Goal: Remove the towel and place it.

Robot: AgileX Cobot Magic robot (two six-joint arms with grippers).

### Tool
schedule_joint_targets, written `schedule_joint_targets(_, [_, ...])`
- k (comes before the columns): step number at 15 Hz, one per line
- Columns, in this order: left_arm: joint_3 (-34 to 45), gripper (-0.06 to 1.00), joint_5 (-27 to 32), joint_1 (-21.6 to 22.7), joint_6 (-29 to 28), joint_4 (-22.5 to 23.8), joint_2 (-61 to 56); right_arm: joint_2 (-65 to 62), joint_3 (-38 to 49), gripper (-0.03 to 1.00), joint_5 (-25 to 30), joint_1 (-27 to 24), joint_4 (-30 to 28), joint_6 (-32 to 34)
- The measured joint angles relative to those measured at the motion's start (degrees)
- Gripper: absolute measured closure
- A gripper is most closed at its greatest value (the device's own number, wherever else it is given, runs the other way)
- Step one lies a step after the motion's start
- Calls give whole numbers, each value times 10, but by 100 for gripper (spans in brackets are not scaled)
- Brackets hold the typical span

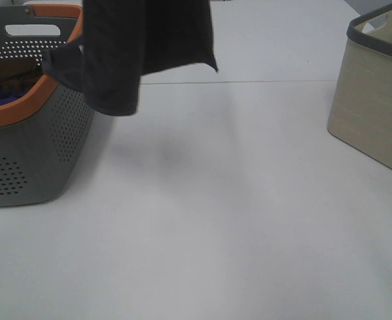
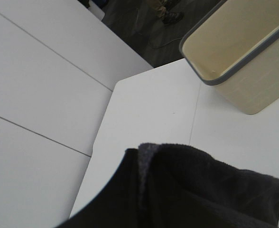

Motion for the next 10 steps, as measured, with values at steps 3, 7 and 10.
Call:
schedule_joint_targets(3, [-1, 94, 24, -22, 3, -1, 32, 40, 0, 35, -6, 0, 22, -36])
schedule_joint_targets(7, [-1, 94, 45, -23, -2, -28, 72, 91, 0, 35, -9, 0, 103, -135])
schedule_joint_targets(10, [-1, 94, 59, -23, -6, -37, 84, 134, 0, 35, -9, 0, 156, -195])
